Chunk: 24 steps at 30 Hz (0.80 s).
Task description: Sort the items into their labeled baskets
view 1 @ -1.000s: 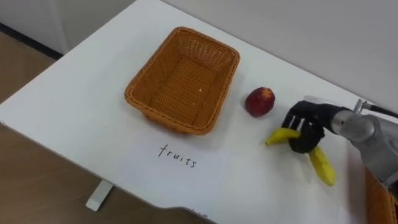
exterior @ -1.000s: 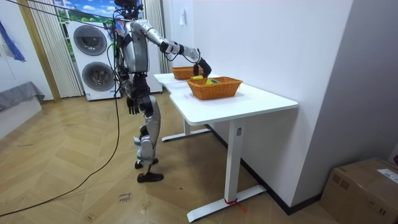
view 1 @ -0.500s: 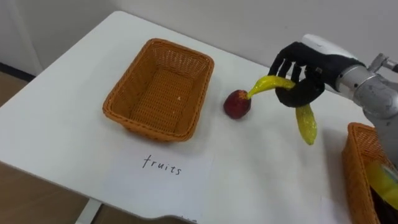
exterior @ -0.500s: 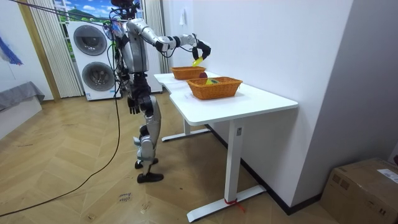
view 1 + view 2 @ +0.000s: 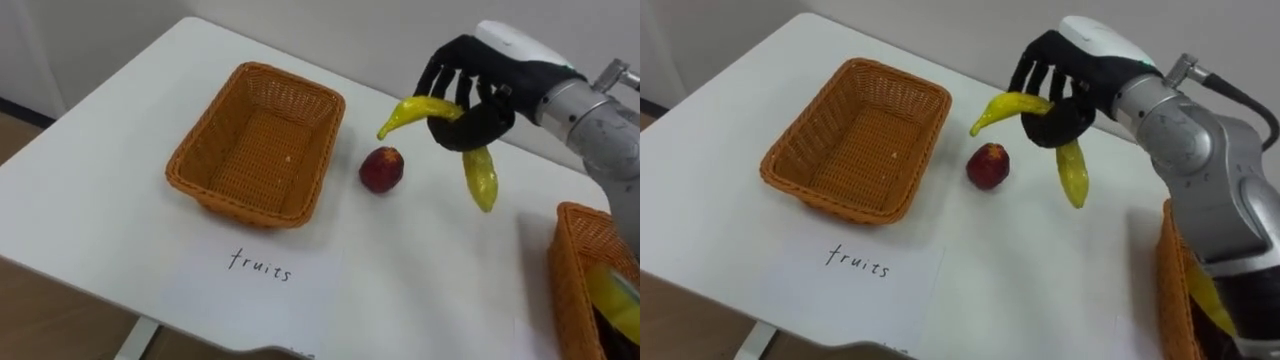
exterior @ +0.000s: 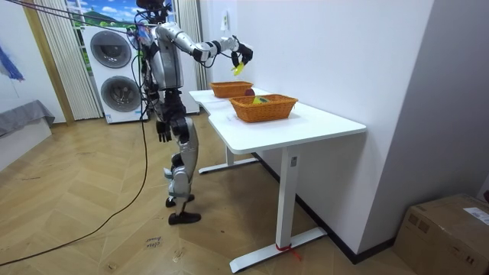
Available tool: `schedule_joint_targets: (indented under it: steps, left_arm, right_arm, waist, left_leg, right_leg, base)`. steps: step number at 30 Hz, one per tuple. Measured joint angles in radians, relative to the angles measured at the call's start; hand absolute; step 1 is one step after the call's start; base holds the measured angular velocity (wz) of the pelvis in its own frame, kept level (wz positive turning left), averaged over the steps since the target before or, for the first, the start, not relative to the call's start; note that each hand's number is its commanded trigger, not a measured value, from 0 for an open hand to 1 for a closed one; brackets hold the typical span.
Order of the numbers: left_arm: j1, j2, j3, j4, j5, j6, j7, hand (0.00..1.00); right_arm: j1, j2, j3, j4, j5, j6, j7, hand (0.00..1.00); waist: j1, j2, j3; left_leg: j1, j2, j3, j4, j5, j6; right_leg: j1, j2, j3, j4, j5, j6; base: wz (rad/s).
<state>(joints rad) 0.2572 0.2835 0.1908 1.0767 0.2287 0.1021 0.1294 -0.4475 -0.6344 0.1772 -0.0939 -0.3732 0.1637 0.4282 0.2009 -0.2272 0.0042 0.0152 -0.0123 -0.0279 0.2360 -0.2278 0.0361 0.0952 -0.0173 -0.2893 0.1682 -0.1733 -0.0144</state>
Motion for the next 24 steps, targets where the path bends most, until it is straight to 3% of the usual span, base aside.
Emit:
schedule_joint_targets:
  steps: [6, 12, 18, 22, 24]
  left_arm:
    - [-0.002, -0.002, -0.001, 0.0, 0.002, 0.0, 0.019, 0.0]
    - [0.0, -0.005, 0.0, 0.003, 0.0, 0.002, 0.02, 0.0]
    - [0.0, -0.027, 0.0, -0.002, 0.0, 0.002, 0.018, 0.0]
    - [-0.001, -0.026, -0.001, -0.002, -0.001, 0.002, 0.016, 0.0]
    - [0.0, -0.028, -0.003, 0.0, -0.002, 0.004, 0.016, 0.0]
  right_arm:
    - [-0.007, 0.005, 0.001, 0.0, 0.009, 0.003, -0.018, 1.0]
    - [-0.007, 0.052, 0.015, 0.004, 0.004, 0.012, -0.081, 1.0]
    - [-0.007, 0.083, 0.094, 0.005, -0.004, 0.013, -0.115, 1.0]
    - [-0.007, 0.116, 0.12, 0.016, -0.016, 0.012, -0.152, 1.0]
    - [-0.007, 0.132, 0.124, 0.019, -0.016, 0.012, -0.172, 1.0]
  waist:
    - [0.031, -0.001, 0.0012]
    - [0.074, -0.006, 0.0058]
    - [0.118, -0.008, 0.018]
    - [0.135, -0.008, 0.0181]
    - [0.15, -0.007, 0.0187]
  left_leg:
    - [0.015, -0.001, -0.002, -0.009, 0.0, 0.0]
    - [0.015, -0.001, -0.004, -0.014, 0.001, 0.0]
    - [0.009, -0.001, -0.013, -0.015, 0.0, 0.0]
    - [0.002, -0.002, -0.036, -0.014, 0.001, 0.0]
    - [0.002, -0.002, -0.039, -0.011, 0.001, 0.0]
  right_leg:
    - [0.01, 0.001, 0.012, 0.001, 0.0, 0.0]
    - [0.008, 0.002, 0.007, 0.0, -0.001, 0.001]
    - [0.008, -0.001, -0.028, 0.0, -0.001, 0.001]
    - [0.01, -0.004, -0.07, 0.0, -0.001, 0.002]
    - [0.009, -0.005, -0.071, 0.0, -0.001, 0.002]
  base:
    - [0.01]
    - [0.0]
    - [0.05]
    - [0.18]
    - [0.07]
